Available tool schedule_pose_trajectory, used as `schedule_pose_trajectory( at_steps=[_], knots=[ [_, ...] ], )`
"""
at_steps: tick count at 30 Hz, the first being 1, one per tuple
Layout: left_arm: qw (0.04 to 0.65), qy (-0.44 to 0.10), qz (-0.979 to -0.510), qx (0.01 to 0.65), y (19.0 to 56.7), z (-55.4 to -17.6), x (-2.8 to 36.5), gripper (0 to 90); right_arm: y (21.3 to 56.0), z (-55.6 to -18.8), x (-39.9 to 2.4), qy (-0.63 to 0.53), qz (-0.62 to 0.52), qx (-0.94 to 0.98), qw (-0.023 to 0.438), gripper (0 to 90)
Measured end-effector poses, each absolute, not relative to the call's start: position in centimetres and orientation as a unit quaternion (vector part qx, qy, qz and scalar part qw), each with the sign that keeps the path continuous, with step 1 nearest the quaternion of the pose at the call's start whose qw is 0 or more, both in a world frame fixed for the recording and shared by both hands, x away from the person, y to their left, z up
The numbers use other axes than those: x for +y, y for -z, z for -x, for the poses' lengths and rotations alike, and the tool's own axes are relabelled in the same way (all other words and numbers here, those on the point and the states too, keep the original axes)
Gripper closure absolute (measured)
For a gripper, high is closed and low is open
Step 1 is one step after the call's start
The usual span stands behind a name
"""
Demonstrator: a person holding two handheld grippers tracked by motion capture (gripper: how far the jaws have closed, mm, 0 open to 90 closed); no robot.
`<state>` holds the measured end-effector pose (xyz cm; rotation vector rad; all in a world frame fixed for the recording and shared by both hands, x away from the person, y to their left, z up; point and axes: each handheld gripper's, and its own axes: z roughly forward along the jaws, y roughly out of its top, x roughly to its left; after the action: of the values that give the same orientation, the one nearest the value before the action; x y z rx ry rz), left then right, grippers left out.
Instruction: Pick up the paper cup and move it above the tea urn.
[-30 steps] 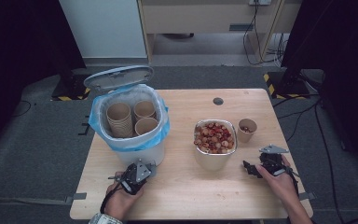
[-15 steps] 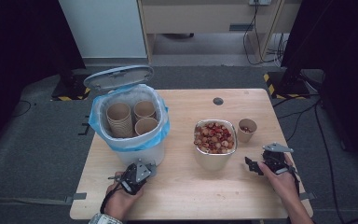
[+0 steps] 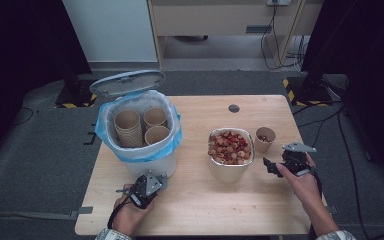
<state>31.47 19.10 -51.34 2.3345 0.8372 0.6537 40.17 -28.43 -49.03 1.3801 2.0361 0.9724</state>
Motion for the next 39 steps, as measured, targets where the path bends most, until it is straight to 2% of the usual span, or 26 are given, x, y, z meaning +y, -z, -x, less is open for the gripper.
schedule_pose_trajectory(
  at_steps=[6,11,23,39],
  knots=[
    [0.285,-0.244,-0.872,0.314,51.4,-31.5,19.1,89.8,47.4,-41.5,-27.9,-0.368,-0.497,0.743,0.257,6.8],
    [0.285,-0.245,-0.872,0.313,51.4,-31.4,19.1,89.8,47.5,-42.2,-27.7,-0.375,-0.499,0.738,0.255,7.2],
    [0.285,-0.245,-0.872,0.314,51.4,-31.4,19.1,89.8,49.3,-45.0,-27.4,-0.408,-0.513,0.709,0.260,9.0],
    [0.286,-0.245,-0.872,0.314,51.4,-31.4,19.0,89.8,51.3,-46.6,-26.7,-0.415,-0.520,0.700,0.258,9.1]
  ],
)
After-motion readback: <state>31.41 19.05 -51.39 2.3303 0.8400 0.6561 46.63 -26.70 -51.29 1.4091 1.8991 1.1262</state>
